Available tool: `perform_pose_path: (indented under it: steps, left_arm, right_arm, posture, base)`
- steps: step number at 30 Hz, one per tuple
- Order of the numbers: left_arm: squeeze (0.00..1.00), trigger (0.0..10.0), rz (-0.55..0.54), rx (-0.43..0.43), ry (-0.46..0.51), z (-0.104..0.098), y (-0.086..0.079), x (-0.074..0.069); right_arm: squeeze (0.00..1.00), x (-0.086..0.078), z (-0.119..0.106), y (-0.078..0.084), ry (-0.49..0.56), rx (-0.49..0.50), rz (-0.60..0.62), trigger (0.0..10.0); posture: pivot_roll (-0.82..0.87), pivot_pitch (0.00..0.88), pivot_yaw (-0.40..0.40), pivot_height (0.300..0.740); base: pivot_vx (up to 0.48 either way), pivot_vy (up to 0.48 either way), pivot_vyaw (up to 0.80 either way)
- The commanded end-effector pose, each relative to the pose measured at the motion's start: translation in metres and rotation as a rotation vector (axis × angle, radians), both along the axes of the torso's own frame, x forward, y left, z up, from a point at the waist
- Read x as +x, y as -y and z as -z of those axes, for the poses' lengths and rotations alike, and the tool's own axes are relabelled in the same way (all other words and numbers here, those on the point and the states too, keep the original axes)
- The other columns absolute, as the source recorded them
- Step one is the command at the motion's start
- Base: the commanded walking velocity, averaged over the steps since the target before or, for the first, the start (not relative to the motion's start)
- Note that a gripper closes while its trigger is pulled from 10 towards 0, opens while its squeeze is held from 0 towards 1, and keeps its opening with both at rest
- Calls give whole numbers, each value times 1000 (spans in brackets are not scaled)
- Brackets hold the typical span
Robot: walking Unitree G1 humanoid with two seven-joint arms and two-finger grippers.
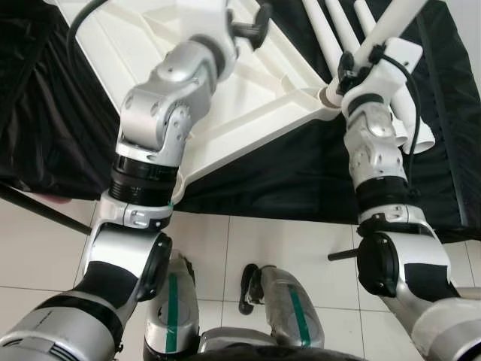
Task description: Building children table
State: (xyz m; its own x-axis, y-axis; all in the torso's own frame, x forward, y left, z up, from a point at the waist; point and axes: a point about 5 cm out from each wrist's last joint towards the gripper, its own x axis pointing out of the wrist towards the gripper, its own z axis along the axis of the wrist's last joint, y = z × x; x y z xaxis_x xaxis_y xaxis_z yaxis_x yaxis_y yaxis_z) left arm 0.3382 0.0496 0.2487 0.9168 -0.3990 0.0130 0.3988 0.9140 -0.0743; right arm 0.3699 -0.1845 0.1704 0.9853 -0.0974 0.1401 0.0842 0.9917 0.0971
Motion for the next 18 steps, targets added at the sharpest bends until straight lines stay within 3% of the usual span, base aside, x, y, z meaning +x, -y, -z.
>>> perform_pose_path:
  steps: [1,4,6,9,18]
  left_arm:
    - [0,10000,146,78,-15,16,14,-4]
    - [0,10000,182,173,-51,42,22,-6]
    - [0,10000,182,173,-51,42,22,-6]
    - [0,10000,230,228,-102,64,33,-11]
    - [0,10000,308,293,-139,84,51,-21]
  right_arm:
    - [0,-2,-1,0,17,-16,-22,10000]
    - [0,-3,1,3,12,-22,-19,10000]
    - [0,-3,1,3,12,-22,-19,10000]
    - [0,-3,0,3,14,-28,-27,10000]
    - [0,-6,0,5,17,-26,-51,10000]
  posture:
    - [102,35,-70,740]
    - [99,32,-71,740]
    - [99,32,-71,740]
    - [93,30,-70,740]
    - [89,23,-63,740]
  base:
    - [0,0,0]
    - [0,0,0]
    - [0,0,0]
    - [0,0,0]
    - [0,0,0]
